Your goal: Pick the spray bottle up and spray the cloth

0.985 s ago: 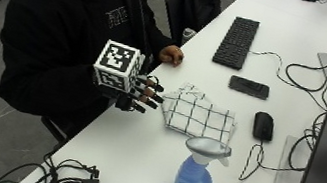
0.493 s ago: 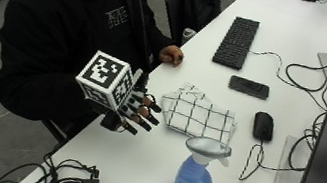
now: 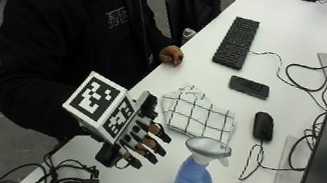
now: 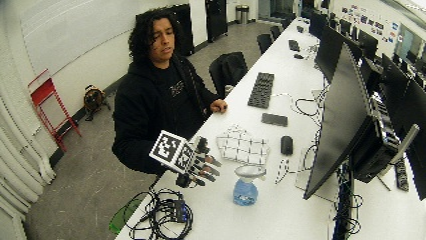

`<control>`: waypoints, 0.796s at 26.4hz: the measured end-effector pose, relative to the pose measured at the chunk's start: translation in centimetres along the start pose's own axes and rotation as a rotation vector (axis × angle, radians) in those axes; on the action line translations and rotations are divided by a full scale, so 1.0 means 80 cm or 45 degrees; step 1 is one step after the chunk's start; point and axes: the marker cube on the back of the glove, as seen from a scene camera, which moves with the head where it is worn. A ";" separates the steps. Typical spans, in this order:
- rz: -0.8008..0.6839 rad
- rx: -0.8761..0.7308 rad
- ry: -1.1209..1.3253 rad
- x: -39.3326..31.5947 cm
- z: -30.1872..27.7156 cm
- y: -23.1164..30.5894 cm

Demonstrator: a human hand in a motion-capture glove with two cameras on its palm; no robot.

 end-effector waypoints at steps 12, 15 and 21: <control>0.018 -0.040 -0.378 0.037 -0.034 -0.103; -0.010 -0.037 -0.471 0.030 -0.023 -0.138; -0.045 -0.166 -0.659 0.039 -0.006 -0.149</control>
